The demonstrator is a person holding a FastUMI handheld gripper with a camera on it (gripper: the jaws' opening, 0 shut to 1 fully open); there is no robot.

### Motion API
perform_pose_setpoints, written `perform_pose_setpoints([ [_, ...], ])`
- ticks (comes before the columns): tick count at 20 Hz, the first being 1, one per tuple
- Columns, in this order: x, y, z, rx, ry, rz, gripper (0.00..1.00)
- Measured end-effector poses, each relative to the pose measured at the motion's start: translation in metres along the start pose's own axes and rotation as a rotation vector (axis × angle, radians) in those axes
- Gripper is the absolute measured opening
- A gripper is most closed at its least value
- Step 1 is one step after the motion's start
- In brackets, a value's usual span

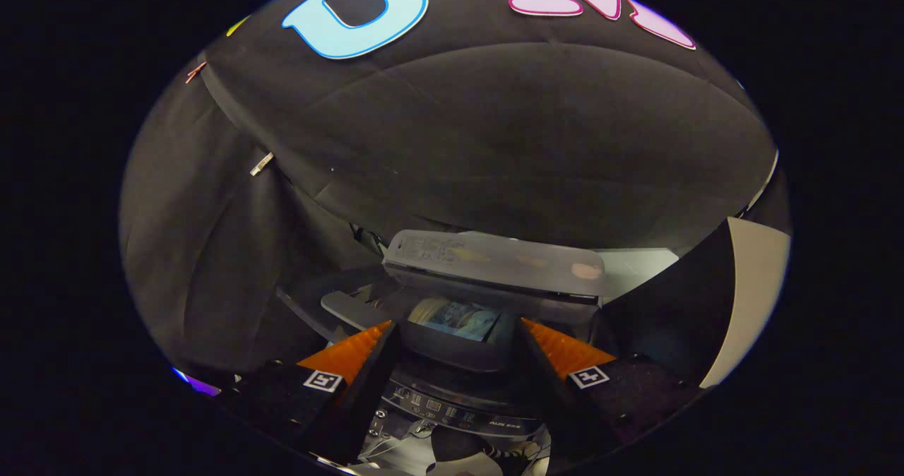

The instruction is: Put the clothes into the washing machine and then close the washing machine lid.

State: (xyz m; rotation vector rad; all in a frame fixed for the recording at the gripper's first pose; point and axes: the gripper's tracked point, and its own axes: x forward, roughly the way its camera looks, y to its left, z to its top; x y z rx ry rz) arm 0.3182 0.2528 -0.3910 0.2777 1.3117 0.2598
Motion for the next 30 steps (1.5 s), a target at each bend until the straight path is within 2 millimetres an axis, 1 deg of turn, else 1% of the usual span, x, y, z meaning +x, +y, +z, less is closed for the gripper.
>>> perform_pose_setpoints([
  [1, 0.002, -0.001, -0.009, -0.001, 0.031, -0.001, 1.00],
  [3, 0.014, -0.018, -0.022, -0.015, 0.070, -0.064, 0.99],
  [4, 0.019, -0.017, -0.023, -0.010, 0.077, -0.060, 0.97],
  [5, 0.019, -0.016, -0.023, -0.012, 0.074, -0.052, 0.95],
  [6, 0.012, -0.011, -0.017, -0.016, 0.058, -0.044, 0.95],
  [10, 0.000, 0.001, 0.001, -0.041, -0.031, -0.019, 0.95],
  [12, -0.005, 0.004, 0.006, -0.056, -0.070, -0.024, 0.95],
  [18, -0.018, 0.021, 0.016, -0.104, -0.174, -0.018, 0.95],
  [19, -0.025, 0.024, 0.017, -0.112, -0.199, -0.021, 0.97],
  [21, -0.041, 0.030, 0.017, -0.127, -0.256, -0.019, 0.97],
  [23, -0.072, 0.036, 0.019, -0.138, -0.336, -0.013, 0.97],
  [25, -0.106, 0.040, 0.018, -0.138, -0.414, -0.005, 0.98],
  [27, -0.134, 0.043, 0.016, -0.146, -0.477, -0.002, 0.99],
  [30, -0.171, 0.045, -0.002, -0.188, -0.556, -0.008, 0.99],
])
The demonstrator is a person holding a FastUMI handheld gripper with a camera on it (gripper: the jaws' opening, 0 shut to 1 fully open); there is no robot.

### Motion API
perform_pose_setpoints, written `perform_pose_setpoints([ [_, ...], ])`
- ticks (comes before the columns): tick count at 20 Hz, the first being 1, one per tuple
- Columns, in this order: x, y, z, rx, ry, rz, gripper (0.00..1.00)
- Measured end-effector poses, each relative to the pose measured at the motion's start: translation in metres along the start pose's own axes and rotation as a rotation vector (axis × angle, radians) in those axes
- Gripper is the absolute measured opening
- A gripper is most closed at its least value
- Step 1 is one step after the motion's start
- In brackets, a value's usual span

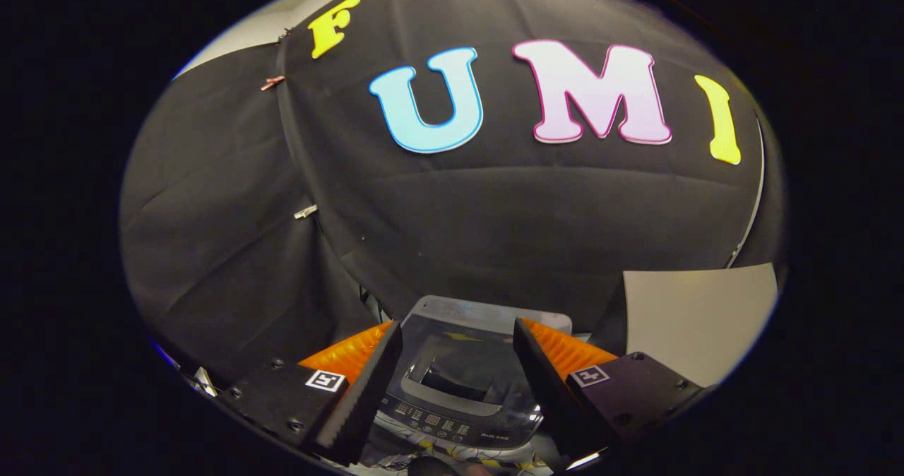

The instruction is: Put the clothes into the washing machine and then close the washing machine lid.

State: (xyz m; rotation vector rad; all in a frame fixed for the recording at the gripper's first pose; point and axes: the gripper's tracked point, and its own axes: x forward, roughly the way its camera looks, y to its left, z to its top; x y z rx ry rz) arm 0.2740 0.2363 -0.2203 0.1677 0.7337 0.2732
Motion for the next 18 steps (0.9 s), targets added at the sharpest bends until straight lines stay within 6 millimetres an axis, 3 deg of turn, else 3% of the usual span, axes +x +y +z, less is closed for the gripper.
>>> perform_pose_setpoints([
  [9, -0.141, -0.031, 0.020, -0.051, -0.291, -0.028, 0.99],
  [18, -0.276, -0.098, 0.028, -0.115, -0.538, -0.163, 0.98],
])
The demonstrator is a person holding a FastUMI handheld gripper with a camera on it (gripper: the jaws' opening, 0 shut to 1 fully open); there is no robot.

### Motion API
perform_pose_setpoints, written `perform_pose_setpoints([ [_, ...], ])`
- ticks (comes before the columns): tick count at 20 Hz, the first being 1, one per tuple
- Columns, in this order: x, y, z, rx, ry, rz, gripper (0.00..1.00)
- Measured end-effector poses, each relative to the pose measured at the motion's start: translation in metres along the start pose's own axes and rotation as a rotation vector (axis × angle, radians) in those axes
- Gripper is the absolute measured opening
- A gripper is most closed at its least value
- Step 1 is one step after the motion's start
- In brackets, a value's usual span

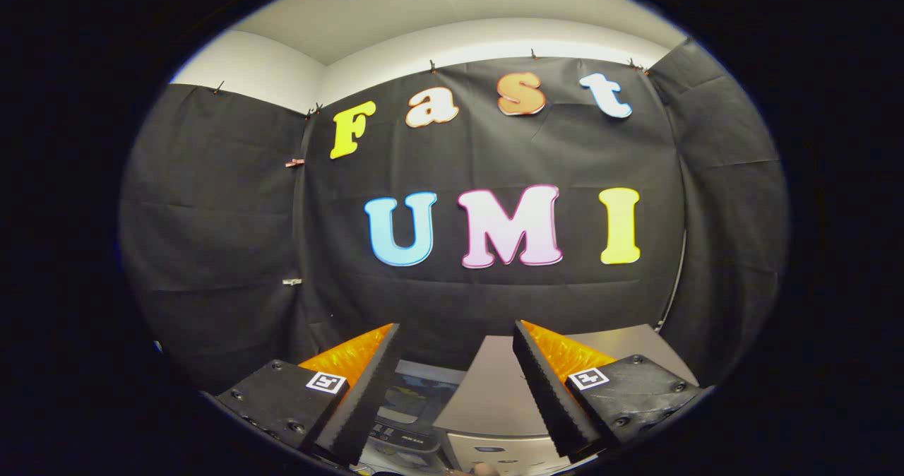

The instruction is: Put the clothes into the washing machine and then close the washing machine lid.

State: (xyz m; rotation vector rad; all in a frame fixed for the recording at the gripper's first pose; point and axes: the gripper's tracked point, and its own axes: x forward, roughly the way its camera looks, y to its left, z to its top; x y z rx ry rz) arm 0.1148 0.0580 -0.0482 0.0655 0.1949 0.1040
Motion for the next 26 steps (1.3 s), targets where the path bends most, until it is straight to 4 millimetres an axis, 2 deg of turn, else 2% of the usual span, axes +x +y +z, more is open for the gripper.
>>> perform_pose_setpoints([
  [8, -0.061, -0.050, 0.025, -0.045, -0.114, -0.073, 0.98],
  [12, -0.081, -0.060, 0.026, -0.051, -0.130, -0.086, 0.98],
  [19, -0.099, -0.066, 0.028, -0.070, -0.153, -0.094, 0.98],
  [26, -0.100, -0.061, 0.030, -0.080, -0.173, -0.090, 0.98],
])
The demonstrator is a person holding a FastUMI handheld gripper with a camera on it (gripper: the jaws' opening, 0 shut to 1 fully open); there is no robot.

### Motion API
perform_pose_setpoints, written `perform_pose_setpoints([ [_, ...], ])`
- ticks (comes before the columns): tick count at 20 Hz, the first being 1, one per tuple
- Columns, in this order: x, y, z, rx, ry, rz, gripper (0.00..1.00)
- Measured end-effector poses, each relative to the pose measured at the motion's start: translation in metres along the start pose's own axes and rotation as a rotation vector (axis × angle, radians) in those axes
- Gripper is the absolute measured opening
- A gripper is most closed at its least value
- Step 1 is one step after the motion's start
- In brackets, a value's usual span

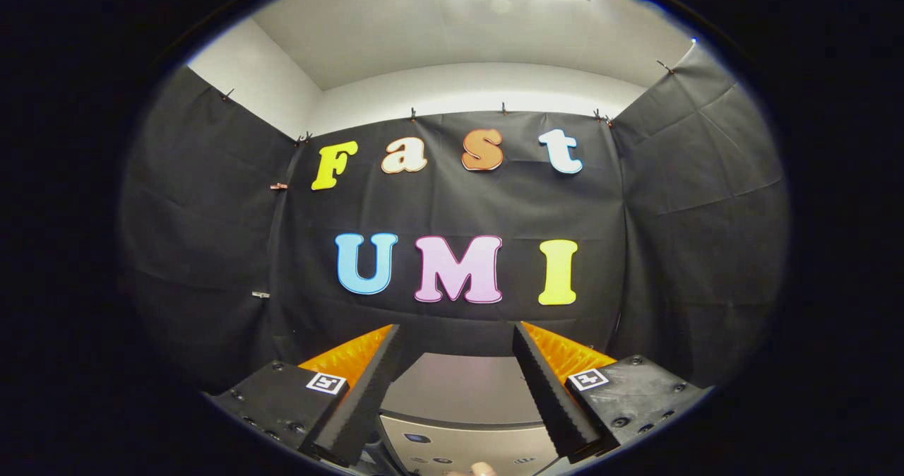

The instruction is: Put the clothes into the washing machine and then close the washing machine lid.

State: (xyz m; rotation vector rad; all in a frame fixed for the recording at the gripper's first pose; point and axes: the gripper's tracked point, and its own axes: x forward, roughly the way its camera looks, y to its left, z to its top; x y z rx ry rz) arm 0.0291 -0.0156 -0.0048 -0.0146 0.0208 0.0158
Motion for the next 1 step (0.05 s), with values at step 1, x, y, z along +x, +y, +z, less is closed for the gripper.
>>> perform_pose_setpoints([
  [1, 0.0003, 0.0023, 0.0009, 0.000, 0.001, 0.004, 0.98],
])
